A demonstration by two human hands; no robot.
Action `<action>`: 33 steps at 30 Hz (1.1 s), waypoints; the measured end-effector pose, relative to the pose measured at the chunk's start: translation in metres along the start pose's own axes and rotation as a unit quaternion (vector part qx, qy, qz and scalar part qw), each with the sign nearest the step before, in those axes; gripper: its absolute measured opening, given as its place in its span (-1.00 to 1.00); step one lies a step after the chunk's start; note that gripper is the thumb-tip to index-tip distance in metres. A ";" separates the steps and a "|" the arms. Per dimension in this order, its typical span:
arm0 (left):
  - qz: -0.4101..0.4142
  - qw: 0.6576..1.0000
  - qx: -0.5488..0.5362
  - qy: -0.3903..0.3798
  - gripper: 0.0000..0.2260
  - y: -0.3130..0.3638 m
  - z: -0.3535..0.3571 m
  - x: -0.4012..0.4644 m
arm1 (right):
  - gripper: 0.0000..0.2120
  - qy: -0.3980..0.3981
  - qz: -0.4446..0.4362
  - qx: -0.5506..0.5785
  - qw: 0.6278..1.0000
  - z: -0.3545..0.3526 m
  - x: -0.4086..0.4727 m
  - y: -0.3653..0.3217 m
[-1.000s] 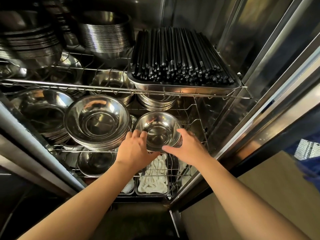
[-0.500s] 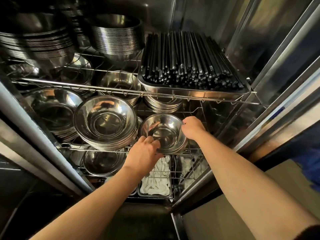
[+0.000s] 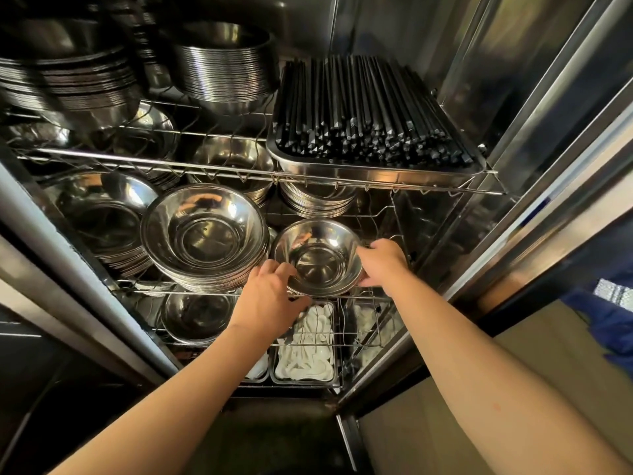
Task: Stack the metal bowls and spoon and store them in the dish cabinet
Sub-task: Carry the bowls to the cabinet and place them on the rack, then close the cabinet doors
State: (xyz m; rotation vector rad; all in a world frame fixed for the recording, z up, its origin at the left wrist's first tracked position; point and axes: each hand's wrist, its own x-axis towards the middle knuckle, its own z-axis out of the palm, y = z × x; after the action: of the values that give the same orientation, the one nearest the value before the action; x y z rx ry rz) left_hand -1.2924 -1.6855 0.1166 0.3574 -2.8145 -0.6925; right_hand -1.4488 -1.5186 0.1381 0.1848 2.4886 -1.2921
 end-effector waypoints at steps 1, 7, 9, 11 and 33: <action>-0.032 0.999 -0.041 0.002 -0.43 0.000 0.001 -0.002 | -0.68 -0.009 0.024 0.041 0.999 0.001 -0.002 0.005; -0.143 0.960 -0.238 0.027 -0.39 0.003 0.007 -0.002 | -0.84 0.001 0.034 0.111 0.993 0.009 -0.008 0.017; -0.157 0.952 -0.261 0.031 -0.37 0.005 0.008 -0.001 | -0.82 -0.003 0.037 0.118 0.992 0.009 -0.010 0.015; -0.169 0.947 -0.272 0.036 -0.36 0.006 0.008 -0.001 | -0.82 -0.003 0.039 0.124 0.992 0.009 -0.012 0.014; -0.050 0.974 -0.206 -0.075 -0.52 0.001 -0.038 0.000 | -0.58 0.042 -0.179 -0.190 0.965 -0.046 -0.086 0.009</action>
State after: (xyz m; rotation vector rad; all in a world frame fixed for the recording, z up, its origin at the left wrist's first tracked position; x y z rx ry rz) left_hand -1.2826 -1.7004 0.1498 0.3836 -2.7024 -1.3455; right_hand -1.3763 -1.4724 0.1857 -0.3204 2.8781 -0.9070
